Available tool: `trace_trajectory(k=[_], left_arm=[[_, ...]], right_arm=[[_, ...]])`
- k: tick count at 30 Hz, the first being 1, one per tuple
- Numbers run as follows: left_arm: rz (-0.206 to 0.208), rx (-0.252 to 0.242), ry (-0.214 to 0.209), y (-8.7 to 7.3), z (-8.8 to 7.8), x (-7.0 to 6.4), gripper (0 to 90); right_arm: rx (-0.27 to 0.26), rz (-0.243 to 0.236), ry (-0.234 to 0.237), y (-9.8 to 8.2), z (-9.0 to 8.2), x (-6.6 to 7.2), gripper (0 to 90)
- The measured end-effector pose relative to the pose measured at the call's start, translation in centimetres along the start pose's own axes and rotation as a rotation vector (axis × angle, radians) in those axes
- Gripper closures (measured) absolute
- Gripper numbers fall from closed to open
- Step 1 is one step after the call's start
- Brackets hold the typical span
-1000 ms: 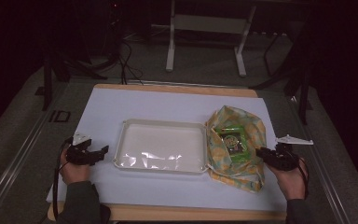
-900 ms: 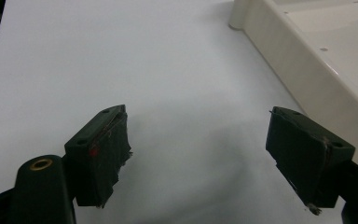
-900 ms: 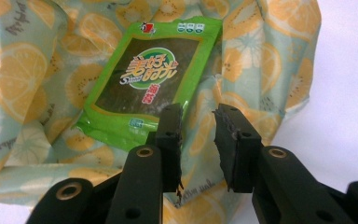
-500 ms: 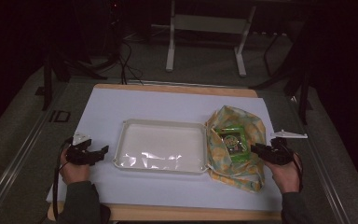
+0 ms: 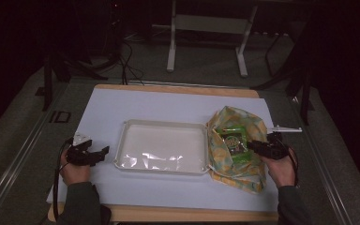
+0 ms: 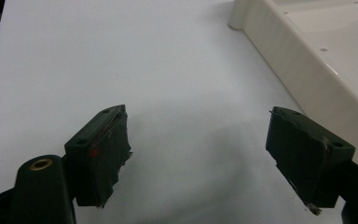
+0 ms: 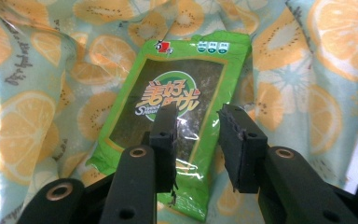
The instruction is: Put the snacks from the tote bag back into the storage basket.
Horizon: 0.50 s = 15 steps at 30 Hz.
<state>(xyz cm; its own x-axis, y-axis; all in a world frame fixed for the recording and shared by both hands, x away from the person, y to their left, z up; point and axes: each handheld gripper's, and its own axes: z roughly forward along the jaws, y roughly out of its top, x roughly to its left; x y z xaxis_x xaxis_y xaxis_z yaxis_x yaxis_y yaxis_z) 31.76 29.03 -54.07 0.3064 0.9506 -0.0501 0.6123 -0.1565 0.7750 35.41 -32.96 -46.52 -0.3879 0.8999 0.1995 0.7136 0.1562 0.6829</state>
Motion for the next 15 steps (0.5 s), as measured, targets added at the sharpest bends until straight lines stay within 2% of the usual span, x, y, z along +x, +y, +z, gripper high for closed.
trace_trajectory(k=[10,15], left_arm=[[-0.001,0.0,-0.001,0.0,0.0,0.0,21.5],[-0.001,0.0,0.0,0.0,0.0,0.0,21.5]], right_arm=[[0.038,0.042,-0.007,0.6,1.2,-0.1,66.1],[0.064,0.063,-0.011,0.5,1.9,-0.4,61.0]])
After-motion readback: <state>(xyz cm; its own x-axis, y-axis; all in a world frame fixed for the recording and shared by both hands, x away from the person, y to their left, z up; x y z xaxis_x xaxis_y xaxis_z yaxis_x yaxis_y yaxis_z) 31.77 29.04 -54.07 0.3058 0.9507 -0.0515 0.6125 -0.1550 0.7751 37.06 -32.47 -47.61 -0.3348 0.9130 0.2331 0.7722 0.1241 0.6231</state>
